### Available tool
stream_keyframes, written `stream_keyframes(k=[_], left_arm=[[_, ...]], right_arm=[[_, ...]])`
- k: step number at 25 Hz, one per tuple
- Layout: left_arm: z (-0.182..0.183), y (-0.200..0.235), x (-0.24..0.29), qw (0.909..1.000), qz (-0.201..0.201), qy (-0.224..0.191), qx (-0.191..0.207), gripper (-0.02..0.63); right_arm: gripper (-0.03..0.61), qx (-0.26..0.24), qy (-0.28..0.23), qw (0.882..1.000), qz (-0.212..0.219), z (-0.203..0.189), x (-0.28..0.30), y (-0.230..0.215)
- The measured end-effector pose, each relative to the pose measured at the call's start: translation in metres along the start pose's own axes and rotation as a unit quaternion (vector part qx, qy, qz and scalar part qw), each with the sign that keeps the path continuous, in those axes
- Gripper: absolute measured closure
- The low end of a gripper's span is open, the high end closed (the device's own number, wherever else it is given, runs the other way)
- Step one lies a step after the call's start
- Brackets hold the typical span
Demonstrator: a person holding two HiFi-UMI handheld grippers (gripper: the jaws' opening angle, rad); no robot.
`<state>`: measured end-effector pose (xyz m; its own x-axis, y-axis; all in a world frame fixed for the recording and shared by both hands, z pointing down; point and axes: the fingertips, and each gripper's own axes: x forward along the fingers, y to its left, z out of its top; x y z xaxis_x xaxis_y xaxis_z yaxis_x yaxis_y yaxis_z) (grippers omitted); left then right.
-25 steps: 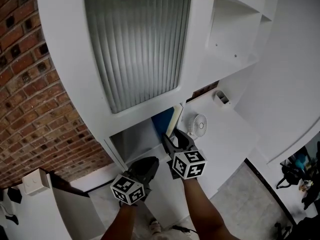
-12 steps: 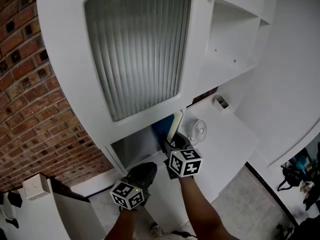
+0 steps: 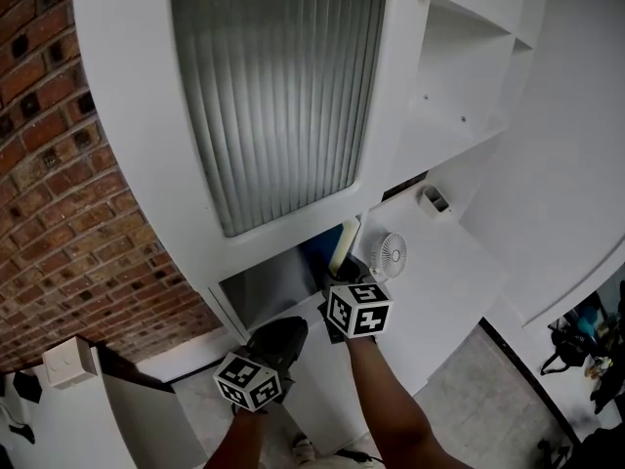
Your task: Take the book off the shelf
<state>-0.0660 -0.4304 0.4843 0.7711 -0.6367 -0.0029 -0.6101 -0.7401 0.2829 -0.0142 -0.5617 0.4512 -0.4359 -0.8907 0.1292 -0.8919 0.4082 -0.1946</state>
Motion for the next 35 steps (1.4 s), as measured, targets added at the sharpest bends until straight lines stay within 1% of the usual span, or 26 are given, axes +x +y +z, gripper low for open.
stream_keyframes(k=[3, 4, 8, 13, 18, 35], left_arm=[[-0.002, 0.0, -0.001, 1.0, -0.001, 0.002, -0.001, 0.589], [-0.002, 0.0, -0.002, 1.0, -0.001, 0.002, -0.001, 0.589], [-0.002, 0.001, -0.002, 1.0, -0.001, 0.002, 0.0, 0.589], [0.001, 0.002, -0.005, 1.0, 0.002, 0.0, 0.001, 0.589], [0.002, 0.001, -0.008, 1.0, 0.004, -0.003, 0.0, 0.589], [0.001, -0.015, -0.009, 1.0, 0.002, -0.003, 0.003, 0.589]], right_arm=[[0.472, 0.001, -0.003, 1.0, -0.02, 0.0, -0.001, -0.008], [0.49, 0.0, -0.003, 1.0, -0.023, 0.0, -0.001, -0.009], [0.515, -0.009, 0.001, 1.0, -0.029, 0.001, -0.001, -0.012], [0.522, -0.013, -0.001, 0.999, -0.029, 0.001, -0.001, -0.012], [0.523, -0.007, 0.001, 1.0, -0.023, 0.001, -0.003, -0.012], [0.523, 0.008, -0.004, 1.0, -0.005, -0.006, -0.034, -0.008]])
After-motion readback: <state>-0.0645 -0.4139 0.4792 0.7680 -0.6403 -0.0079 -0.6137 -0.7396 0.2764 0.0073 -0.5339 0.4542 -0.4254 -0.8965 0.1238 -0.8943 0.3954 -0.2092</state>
